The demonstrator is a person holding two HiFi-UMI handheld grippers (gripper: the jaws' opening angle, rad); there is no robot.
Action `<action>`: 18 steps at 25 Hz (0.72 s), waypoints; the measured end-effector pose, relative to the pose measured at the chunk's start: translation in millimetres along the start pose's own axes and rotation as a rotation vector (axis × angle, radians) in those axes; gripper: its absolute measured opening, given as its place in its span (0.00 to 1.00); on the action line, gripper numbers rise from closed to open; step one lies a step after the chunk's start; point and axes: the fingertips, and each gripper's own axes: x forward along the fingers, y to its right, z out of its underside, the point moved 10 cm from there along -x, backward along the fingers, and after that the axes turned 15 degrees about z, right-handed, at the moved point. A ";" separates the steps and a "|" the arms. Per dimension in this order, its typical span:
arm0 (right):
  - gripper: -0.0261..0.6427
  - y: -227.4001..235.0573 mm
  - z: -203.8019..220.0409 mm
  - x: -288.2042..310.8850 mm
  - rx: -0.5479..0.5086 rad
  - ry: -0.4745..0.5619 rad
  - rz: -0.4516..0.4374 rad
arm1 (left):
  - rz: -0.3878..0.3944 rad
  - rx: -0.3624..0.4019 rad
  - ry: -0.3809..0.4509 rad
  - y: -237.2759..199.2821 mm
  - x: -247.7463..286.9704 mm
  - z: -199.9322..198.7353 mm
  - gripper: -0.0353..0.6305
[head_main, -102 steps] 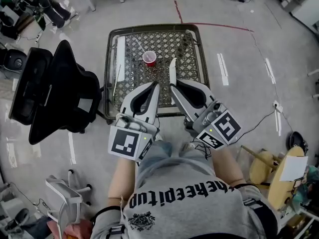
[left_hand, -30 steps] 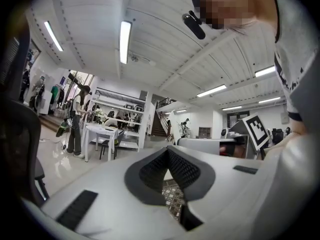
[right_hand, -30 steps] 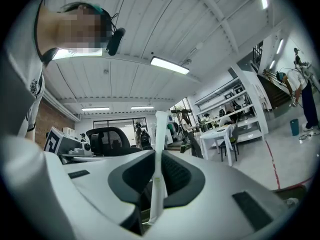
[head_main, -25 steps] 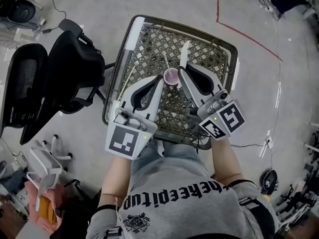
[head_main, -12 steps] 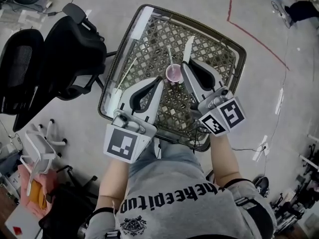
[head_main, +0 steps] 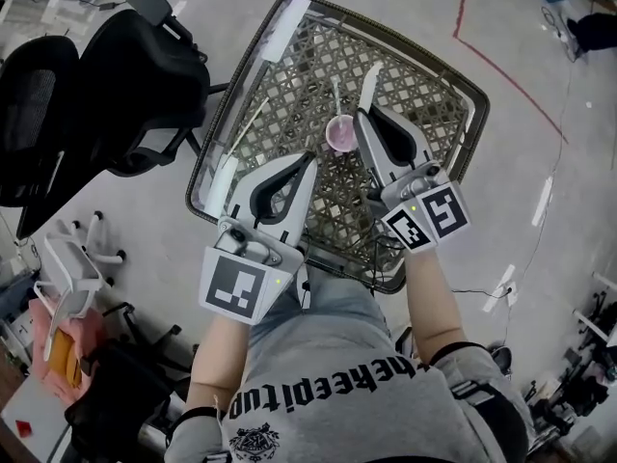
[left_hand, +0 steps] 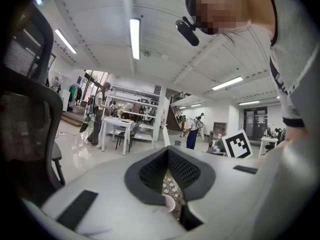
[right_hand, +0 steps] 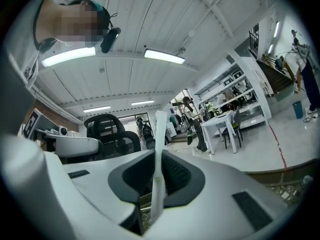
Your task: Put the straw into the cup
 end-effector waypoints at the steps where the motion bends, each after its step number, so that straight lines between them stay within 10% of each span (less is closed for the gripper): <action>1: 0.13 0.6 2.6 1.3 -0.002 -0.004 -0.002 | -0.003 -0.002 -0.001 0.3 -0.6 1.4 0.09; 18: 0.13 19.9 50.3 20.1 -0.030 -0.056 0.018 | -0.030 -0.034 -0.024 -4.8 6.1 27.3 0.09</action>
